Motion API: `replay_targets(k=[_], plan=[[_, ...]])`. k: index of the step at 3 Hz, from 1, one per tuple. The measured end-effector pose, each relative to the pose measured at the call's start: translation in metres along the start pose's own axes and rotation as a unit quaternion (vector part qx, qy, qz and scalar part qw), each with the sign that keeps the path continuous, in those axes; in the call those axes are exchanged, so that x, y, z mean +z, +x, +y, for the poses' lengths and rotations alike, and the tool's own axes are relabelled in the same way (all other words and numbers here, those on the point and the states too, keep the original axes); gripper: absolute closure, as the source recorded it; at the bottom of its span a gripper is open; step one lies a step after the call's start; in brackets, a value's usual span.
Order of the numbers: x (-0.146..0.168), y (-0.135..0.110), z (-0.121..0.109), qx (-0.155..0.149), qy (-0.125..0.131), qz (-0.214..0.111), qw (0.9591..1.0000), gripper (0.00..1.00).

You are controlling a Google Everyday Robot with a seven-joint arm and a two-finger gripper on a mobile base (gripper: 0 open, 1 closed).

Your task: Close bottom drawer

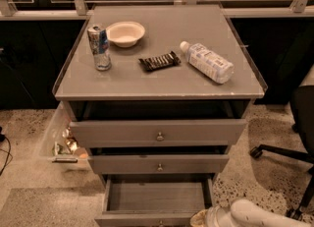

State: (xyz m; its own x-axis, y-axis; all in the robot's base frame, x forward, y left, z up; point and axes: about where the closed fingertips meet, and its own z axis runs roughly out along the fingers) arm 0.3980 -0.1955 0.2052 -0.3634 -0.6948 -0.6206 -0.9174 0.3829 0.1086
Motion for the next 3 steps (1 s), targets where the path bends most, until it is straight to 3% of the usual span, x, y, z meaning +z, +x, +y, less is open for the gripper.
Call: replay_targets(k=[1, 3], plan=[[0.027, 0.0127, 0.0098, 0.005, -0.016, 0.003, 0.9999, 1.0], [0.0288, 0.0132, 0.0113, 0.006, -0.017, 0.002, 0.9998, 0.58]])
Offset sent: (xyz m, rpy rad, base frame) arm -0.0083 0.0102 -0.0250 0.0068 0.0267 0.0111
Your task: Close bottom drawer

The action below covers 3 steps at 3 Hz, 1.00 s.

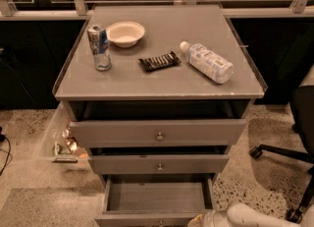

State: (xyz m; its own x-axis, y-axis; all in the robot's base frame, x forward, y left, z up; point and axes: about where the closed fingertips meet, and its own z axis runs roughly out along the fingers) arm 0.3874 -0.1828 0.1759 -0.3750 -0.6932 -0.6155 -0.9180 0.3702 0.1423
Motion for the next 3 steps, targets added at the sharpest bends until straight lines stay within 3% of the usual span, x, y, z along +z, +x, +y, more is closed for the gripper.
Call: replay_targets(k=[2, 3], plan=[[0.0, 0.0, 0.0, 0.0, 0.0, 0.0, 1.0, 0.12], [0.0012, -0.003, -0.0033, -0.003, -0.008, -0.01, 0.9999, 0.0]])
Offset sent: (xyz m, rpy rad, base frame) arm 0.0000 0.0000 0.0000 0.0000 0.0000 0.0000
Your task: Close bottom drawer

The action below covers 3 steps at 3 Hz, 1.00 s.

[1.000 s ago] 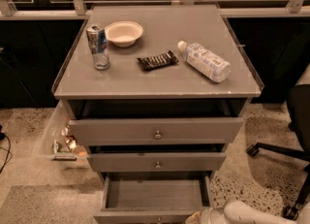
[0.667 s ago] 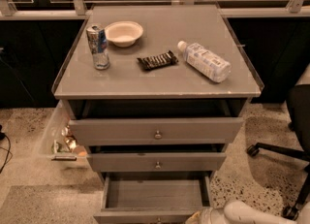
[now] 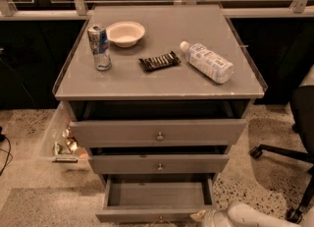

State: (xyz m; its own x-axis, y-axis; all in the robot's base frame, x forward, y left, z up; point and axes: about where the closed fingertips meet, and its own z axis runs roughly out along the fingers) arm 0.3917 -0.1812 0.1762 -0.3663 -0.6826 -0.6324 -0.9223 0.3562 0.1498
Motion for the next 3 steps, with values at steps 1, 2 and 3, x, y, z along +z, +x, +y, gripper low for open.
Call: replay_targets(k=[1, 2, 3], plan=[[0.009, -0.009, -0.014, -0.02, 0.009, -0.004, 0.9997, 0.14], [0.017, -0.02, -0.054, -0.044, 0.028, -0.007, 0.9986, 0.37], [0.018, -0.038, -0.107, -0.071, 0.055, -0.001, 0.9959, 0.6]])
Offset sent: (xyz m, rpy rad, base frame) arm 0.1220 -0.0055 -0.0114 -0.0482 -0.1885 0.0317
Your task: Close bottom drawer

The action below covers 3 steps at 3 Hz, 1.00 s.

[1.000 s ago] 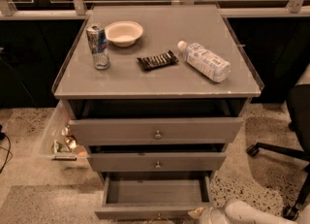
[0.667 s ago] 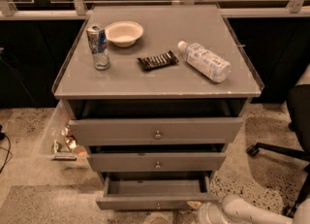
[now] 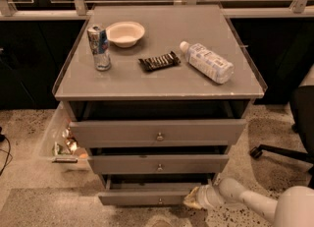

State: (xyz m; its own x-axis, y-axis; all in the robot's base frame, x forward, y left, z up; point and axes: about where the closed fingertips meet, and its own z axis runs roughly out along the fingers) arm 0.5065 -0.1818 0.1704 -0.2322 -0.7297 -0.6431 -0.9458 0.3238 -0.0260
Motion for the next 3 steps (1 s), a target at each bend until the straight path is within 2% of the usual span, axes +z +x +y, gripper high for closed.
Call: replay_targets(k=[1, 3], plan=[[0.0, -0.0009, -0.0026, -0.001, 0.002, 0.0, 1.0, 0.57], [0.0, -0.0009, -0.0025, -0.001, 0.002, 0.0, 1.0, 0.11]])
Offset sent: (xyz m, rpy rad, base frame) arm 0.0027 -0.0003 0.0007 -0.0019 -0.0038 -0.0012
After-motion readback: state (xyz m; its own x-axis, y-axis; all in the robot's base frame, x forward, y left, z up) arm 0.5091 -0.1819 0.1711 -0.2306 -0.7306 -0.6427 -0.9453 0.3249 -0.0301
